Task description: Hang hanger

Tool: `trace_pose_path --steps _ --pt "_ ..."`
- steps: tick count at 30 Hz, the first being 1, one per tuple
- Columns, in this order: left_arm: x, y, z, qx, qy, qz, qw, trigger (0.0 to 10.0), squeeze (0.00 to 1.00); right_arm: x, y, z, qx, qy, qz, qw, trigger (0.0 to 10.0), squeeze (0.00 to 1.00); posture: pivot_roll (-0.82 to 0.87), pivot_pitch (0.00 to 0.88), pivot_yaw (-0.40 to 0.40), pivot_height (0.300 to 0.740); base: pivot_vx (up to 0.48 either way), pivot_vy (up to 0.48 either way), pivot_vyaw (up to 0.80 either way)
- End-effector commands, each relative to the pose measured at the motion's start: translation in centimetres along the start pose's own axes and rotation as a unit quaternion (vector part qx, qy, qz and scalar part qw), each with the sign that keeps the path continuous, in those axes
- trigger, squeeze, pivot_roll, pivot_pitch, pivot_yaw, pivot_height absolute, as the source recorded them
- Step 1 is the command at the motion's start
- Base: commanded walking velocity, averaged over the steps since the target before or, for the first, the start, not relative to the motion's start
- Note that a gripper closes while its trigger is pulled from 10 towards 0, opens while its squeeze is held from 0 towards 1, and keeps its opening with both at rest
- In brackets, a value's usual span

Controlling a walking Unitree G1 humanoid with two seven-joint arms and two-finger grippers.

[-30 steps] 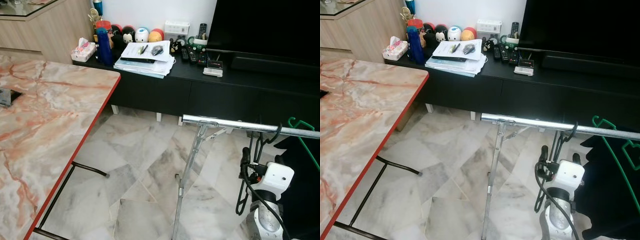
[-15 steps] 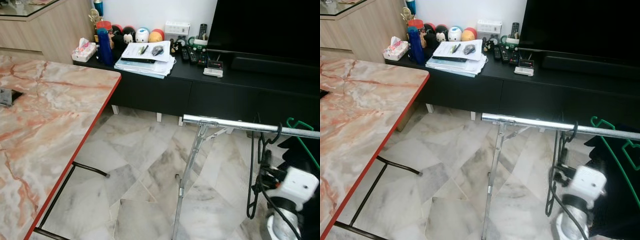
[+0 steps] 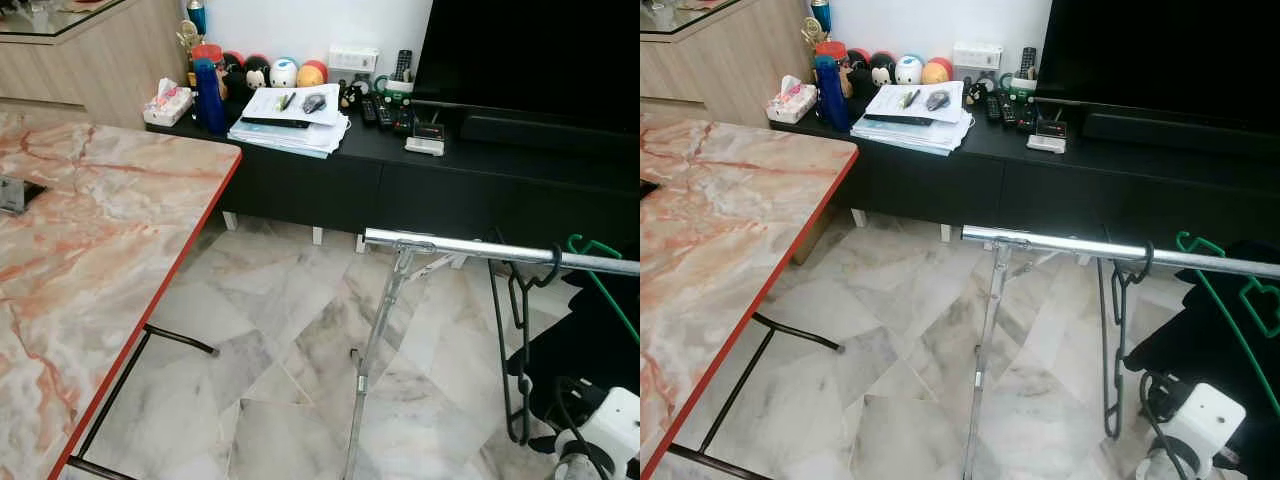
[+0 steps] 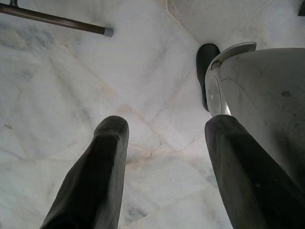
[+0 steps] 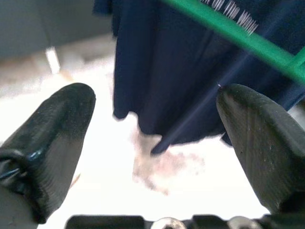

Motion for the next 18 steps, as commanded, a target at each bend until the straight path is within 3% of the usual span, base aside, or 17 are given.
trace_pose_path --steps 1,5,13,18 --pt "1.6 5.6 -0.7 -0.094 0.032 -0.015 0.995 10.0 0.00 -1.4 0.8 -0.1 -0.013 -0.036 -0.001 0.999 10.0 0.00 0.02 0.140 -0.069 0.740 0.000 0.000 0.00" --pt "1.6 5.6 -0.7 -0.093 0.032 -0.019 0.995 10.0 0.00 -4.4 2.3 0.2 -0.050 -0.102 -0.010 0.993 10.0 0.00 0.03 0.138 -0.072 0.740 0.000 0.000 0.00" --pt "1.6 5.6 -0.7 -0.092 0.032 -0.023 0.995 10.0 0.00 -7.0 4.7 -0.2 -0.114 -0.166 0.001 0.980 10.0 0.00 0.03 0.146 -0.076 0.740 0.000 0.000 0.00" --pt "1.6 5.7 -0.7 -0.094 0.032 -0.025 0.995 10.0 0.00 -7.9 5.0 -0.5 -0.123 -0.190 0.003 0.974 10.0 0.00 0.03 0.150 -0.073 0.740 0.000 0.000 0.00"
Point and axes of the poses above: a point about 5 cm out from each wrist's last joint towards the gripper, its own z axis pointing out of the wrist towards the gripper, its own x axis along the axis of the wrist's last joint, y = z × x, the point moved 2 cm from there along z, pointing out of the wrist towards the gripper, and after that the axes turned 9 degrees about z, right-handed, at the moved point
